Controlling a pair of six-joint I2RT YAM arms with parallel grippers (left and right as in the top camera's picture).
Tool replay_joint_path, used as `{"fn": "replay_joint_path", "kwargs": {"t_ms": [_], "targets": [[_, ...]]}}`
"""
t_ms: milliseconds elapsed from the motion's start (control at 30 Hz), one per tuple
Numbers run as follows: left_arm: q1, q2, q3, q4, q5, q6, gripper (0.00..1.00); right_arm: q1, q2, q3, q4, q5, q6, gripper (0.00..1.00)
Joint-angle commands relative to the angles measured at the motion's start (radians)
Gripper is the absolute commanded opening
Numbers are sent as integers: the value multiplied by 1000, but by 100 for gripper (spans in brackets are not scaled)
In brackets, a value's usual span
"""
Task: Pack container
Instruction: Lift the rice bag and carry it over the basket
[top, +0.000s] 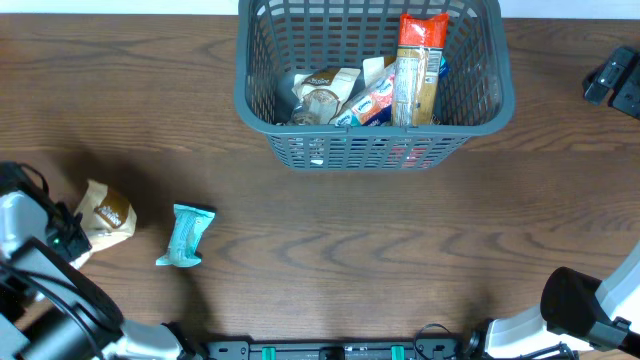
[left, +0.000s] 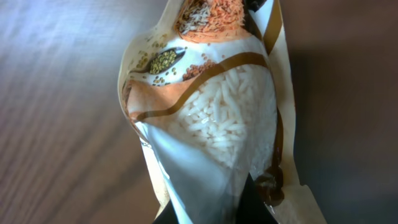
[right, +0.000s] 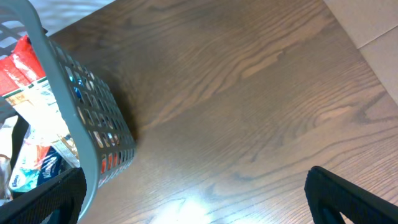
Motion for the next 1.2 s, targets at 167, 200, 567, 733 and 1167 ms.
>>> {"fn": "replay_joint_path", "kwargs": {"t_ms": [167,200,567,733,1167], "targets": [[-161,-361,8,122,-19,267,6,-4,1,-3,-3,-8,-18,99],[-182,-401,8,132,-6,267,6,-4,1,-3,-3,-8,-18,99],[-406,-663,8,579,367,166,6,-4,1,-3,-3,-8,-18,99],[-531,-660,8,921,448,58,6,-4,1,-3,-3,-8,-18,99],[-894,-491,60,1027,443,113,6,-4,1,-3,-3,-8,-18,99]]}}
